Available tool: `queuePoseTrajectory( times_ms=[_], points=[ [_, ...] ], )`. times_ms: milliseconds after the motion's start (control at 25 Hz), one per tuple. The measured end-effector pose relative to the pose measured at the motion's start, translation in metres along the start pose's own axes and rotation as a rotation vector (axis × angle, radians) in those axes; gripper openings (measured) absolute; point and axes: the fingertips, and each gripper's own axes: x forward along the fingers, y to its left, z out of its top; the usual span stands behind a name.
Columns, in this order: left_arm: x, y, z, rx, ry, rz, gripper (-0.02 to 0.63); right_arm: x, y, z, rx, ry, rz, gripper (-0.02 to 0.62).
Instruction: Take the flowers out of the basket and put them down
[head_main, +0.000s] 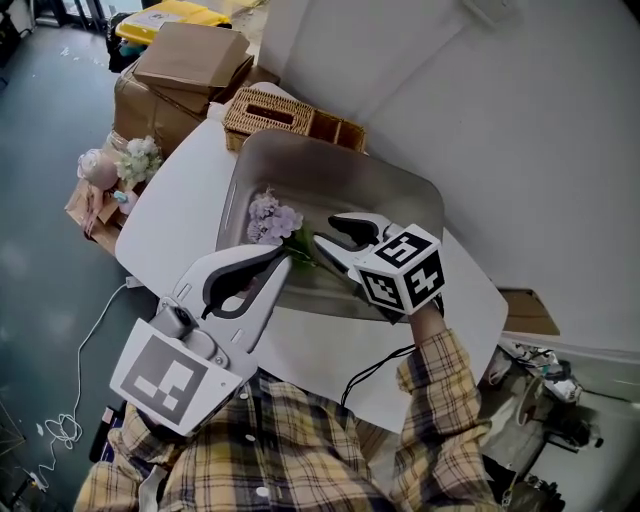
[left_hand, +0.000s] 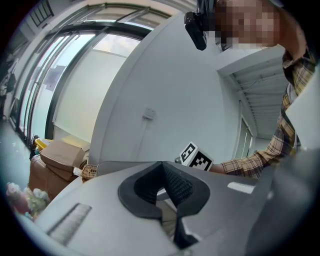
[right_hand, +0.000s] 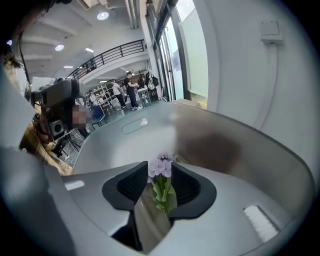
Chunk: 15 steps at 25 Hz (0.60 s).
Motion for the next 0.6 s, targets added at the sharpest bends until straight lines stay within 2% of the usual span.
queuePoseTrajectory(
  times_ms=[160,600],
  points=[
    [0.0,0.003,0.0,-0.001,-0.001,0.001,0.012,0.016,-0.001,-0.016,-0.003,0.066,0.025,0.183],
    [0.002,0.007,0.0,-0.006,-0.006,0.004,0.012,0.045,-0.006,-0.038,-0.013,0.157,0.062,0.229]
  ],
)
